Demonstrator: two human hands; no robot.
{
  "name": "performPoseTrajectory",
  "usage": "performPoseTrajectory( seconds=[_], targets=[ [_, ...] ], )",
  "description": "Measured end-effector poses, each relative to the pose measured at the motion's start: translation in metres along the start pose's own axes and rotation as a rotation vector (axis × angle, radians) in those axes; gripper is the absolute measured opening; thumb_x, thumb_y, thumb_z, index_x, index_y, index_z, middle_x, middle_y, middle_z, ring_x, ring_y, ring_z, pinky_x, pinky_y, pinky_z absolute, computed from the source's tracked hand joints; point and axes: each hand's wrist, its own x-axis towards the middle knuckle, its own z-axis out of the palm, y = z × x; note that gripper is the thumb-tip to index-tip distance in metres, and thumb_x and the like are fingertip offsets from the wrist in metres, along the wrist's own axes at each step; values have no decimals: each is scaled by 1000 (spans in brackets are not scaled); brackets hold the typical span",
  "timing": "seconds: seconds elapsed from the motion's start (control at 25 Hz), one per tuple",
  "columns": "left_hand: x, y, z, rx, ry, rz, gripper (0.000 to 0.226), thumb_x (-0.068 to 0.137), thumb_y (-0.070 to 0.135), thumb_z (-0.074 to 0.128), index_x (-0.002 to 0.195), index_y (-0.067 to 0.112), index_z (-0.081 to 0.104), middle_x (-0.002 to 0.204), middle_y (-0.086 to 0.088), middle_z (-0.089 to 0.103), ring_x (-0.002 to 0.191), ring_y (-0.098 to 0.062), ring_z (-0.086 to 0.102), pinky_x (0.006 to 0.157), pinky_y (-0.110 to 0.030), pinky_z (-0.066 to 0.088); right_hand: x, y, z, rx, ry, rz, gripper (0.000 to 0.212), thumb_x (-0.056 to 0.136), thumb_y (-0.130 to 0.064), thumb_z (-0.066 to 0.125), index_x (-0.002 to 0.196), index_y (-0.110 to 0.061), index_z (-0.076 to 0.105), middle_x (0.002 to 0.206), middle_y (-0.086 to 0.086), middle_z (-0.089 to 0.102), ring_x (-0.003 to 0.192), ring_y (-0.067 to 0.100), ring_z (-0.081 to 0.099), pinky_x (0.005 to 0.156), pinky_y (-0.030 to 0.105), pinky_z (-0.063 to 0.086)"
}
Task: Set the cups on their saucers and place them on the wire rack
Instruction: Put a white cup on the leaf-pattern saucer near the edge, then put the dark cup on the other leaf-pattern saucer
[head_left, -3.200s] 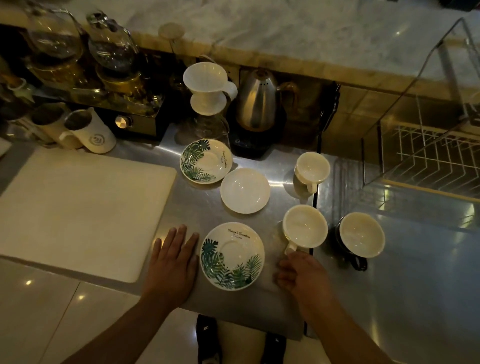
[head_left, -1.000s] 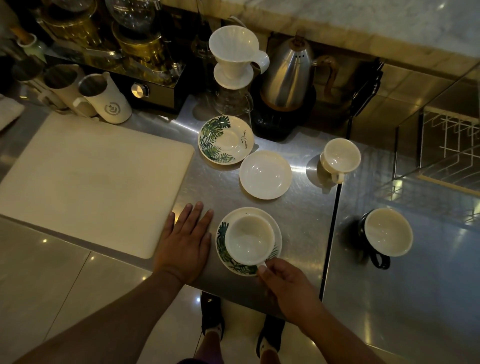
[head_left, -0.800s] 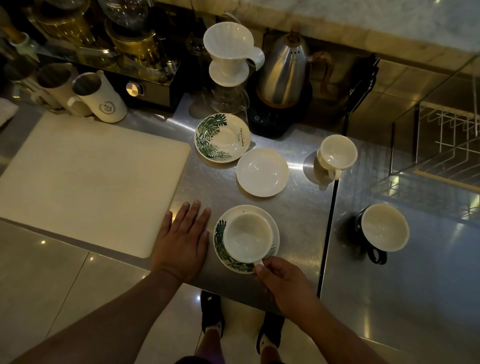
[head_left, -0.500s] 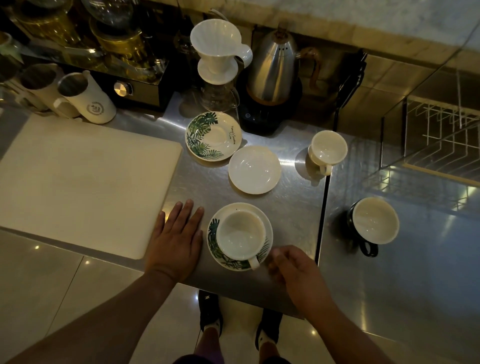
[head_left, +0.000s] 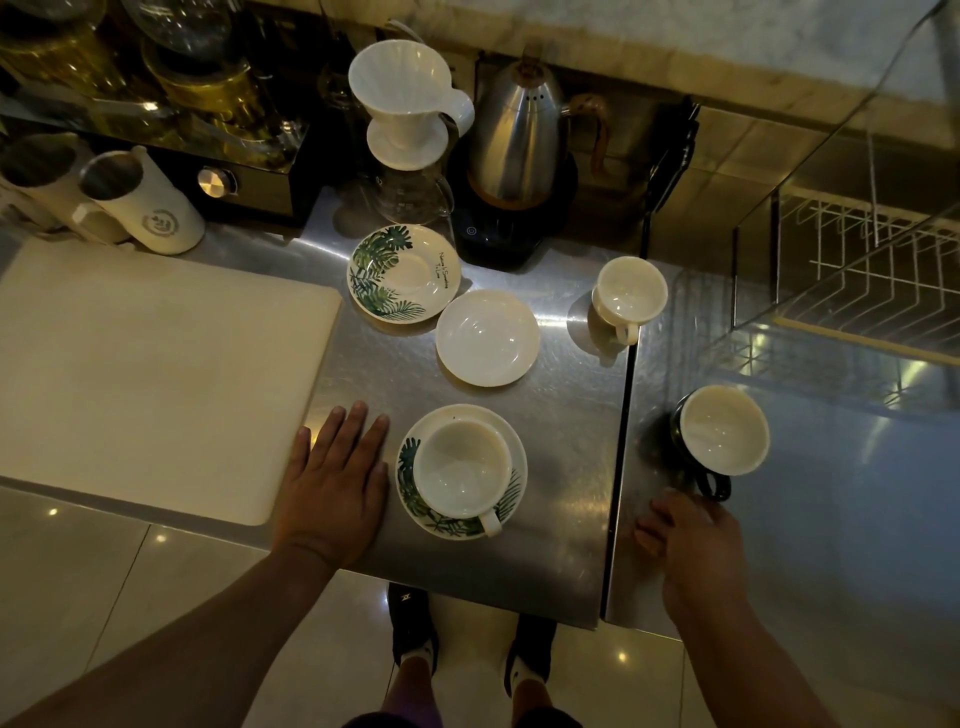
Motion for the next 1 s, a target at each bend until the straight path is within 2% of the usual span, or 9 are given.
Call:
performPoseTrajectory(
  seconds=[0.12, 0.16, 0.2, 0.32, 0.36, 0.56, 0.68, 0.84, 1.0],
  targets=[
    [1, 0, -1, 2, -9, -1, 58, 102, 43, 28, 158, 26, 30, 167, -4, 24, 155, -26, 16, 123, -56, 14, 4, -5, -3, 72, 85, -35, 46, 94, -11, 64, 137, -19, 49, 103, 8, 67, 84, 23, 69, 76, 39, 59],
    [1, 0, -1, 4, -12, -3, 58, 102, 43, 28, 158, 26, 30, 168, -4, 24, 155, -25, 15, 123, -56, 14, 5, -6, -3, 61, 96, -44, 50, 95, -13, 65, 140, -24, 46, 106, 7, 67, 88, 24, 70, 77, 40, 59],
    [1, 0, -1, 3, -13, -5, 58, 102, 44, 28, 158, 27, 29, 168, -4, 23, 155, -25, 15, 123, -56, 14, 6, -7, -4, 46, 93, -55, 45, 96, -15, 64, 137, -25, 48, 107, 7, 67, 90, 24, 70, 78, 39, 59],
    [0, 0, 0, -2, -9, -4, 58, 103, 44, 27, 158, 27, 30, 167, -4, 24, 155, -25, 16, 123, -55, 13, 9, -7, -3, 7, 60, -84, 11, 101, -21, 59, 111, -25, 61, 105, 11, 70, 92, 25, 71, 79, 38, 57],
    [0, 0, 0, 0, -7, -1, 59, 103, 45, 27, 158, 27, 30, 167, -4, 24, 155, -25, 17, 123, -55, 13, 10, -6, -3, 0, 49, -87, 8, 102, -24, 57, 107, -26, 62, 104, 12, 71, 93, 26, 71, 79, 38, 57],
    [1, -1, 2, 12, -10, -5, 58, 103, 45, 25, 159, 29, 28, 168, -2, 23, 156, -23, 14, 124, -54, 11, 11, -4, 2, 34, 26, -104, 20, 105, -29, 49, 99, -16, 64, 97, 18, 71, 90, 28, 71, 83, 42, 57],
    [1, -2, 3, 14, -7, -6, 58, 103, 46, 24, 159, 29, 27, 168, -1, 23, 156, -23, 14, 124, -52, 10, 3, -8, 8, 49, -10, -134, 22, 105, -26, 50, 96, -13, 65, 90, 20, 71, 90, 31, 71, 76, 38, 56],
    [1, -3, 4, 30, -17, -10, 59, 103, 48, 23, 160, 30, 25, 168, 0, 21, 156, -22, 13, 124, -52, 10, -17, -20, 27, -79, -141, -245, 25, 104, -29, 51, 90, -27, 71, 84, 12, 75, 82, 24, 75, 76, 38, 55],
    [1, -3, 5, 38, -27, -11, 59, 103, 48, 24, 160, 32, 24, 168, 0, 21, 156, -21, 12, 125, -51, 9, -37, -40, 63, -228, -292, -333, 27, 105, -28, 50, 89, -31, 71, 85, 6, 78, 80, 20, 75, 80, 42, 56]
  ],
)
